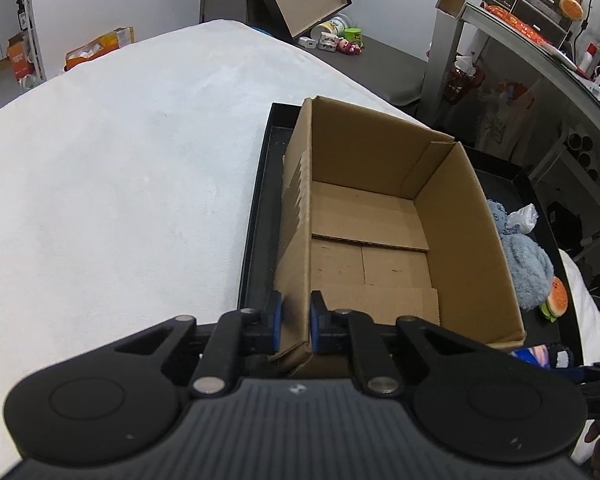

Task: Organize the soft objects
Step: 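Reach the right gripper to the blue tissue pack and grasp it, then carry the tissue pack over the cardboard box and release it inside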

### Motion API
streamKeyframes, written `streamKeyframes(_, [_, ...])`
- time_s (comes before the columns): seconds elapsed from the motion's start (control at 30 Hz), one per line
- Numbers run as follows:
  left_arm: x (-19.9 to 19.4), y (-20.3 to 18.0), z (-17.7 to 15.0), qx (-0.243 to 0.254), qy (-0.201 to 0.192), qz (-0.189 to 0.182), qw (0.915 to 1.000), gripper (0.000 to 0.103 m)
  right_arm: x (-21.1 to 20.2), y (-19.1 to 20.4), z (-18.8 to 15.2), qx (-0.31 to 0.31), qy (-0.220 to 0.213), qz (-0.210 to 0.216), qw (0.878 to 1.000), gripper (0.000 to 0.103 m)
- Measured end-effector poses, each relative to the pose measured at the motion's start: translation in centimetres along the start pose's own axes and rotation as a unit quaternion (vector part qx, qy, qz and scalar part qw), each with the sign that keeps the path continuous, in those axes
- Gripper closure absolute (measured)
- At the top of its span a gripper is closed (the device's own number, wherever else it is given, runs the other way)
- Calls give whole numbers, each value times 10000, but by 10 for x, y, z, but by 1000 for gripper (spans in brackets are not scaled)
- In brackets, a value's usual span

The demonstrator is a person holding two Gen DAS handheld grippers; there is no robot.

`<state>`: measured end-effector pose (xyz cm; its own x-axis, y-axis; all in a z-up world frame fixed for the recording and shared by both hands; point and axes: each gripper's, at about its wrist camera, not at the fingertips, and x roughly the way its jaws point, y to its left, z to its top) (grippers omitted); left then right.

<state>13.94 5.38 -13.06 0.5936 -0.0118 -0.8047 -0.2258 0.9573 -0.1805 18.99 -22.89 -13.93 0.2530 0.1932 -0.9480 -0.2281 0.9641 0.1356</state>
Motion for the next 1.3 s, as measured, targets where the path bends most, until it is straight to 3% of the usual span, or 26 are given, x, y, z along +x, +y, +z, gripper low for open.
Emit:
streamKeyframes(0.07, [-4,-1,-1,37,-50,-21,10000,91,2,2,-1,-28,34,-101,9999,32])
streamKeyframes(0.73, [-27,8,-21,-78,-67,-146,9998,91,-58,19,3,70,-782,217,9967,32])
streamKeyframes(1.3, [-23,16,-16,-258,18,-208,9995,91,-91,60,23,-377,-1149,378,9919,32])
